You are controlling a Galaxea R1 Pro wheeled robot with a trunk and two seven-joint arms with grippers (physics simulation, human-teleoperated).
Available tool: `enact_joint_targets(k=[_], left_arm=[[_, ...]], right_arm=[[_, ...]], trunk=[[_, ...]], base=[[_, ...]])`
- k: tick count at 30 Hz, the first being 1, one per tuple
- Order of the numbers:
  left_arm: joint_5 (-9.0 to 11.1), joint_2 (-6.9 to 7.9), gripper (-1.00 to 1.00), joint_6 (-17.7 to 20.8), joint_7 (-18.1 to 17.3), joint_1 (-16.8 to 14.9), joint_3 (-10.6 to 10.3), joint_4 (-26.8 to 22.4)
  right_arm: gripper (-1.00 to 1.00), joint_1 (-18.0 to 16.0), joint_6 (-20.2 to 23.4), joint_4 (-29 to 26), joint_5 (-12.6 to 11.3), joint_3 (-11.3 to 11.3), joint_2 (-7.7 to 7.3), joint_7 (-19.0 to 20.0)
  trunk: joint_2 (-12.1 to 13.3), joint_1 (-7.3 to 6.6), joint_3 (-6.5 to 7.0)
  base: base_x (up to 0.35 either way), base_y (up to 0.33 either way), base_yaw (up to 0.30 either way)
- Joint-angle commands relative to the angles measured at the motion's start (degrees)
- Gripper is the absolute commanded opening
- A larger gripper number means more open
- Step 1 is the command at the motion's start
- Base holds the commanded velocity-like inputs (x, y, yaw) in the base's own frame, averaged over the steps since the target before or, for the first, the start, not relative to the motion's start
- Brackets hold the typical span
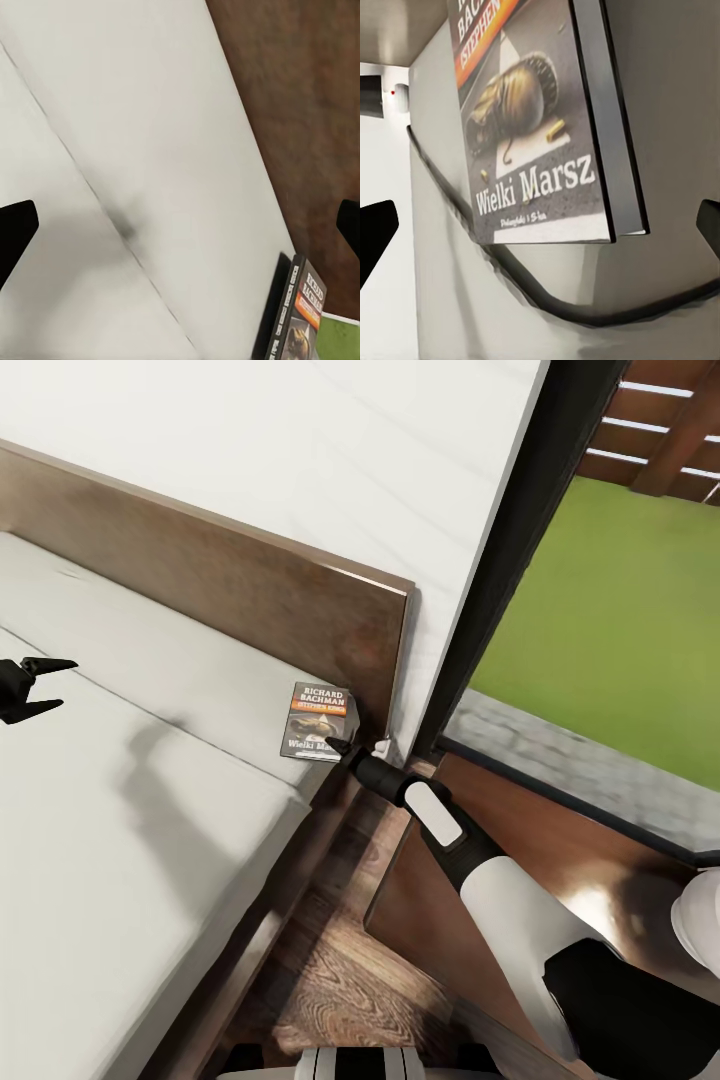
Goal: In the bedroom, move the book from the bed onto either nightstand, and place the two sandals side by side next to the bed.
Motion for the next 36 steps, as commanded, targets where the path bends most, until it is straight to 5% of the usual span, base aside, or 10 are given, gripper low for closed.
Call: enact_joint_targets(k=[1, 36], left_arm=[[-0.4, -0.01, 1.0, 0.2, -0.4, -0.1, 0.3, 0.0], [-0.5, 0.0, 1.0, 0.2, -0.4, -0.1, 0.3, 0.0]], right_arm=[[1.0, 0.0, 0.1, 0.0, -0.3, 0.1, 0.0, 0.1], [1.0, 0.0, 0.2, -1.4, -0.4, 1.3, 0.0, 0.1]], trunk=[[0.0, 0.0, -0.03], [0.0, 0.0, -0.03]], base=[[0.0, 0.0, 0.0], [0.0, 0.0, 0.0]])
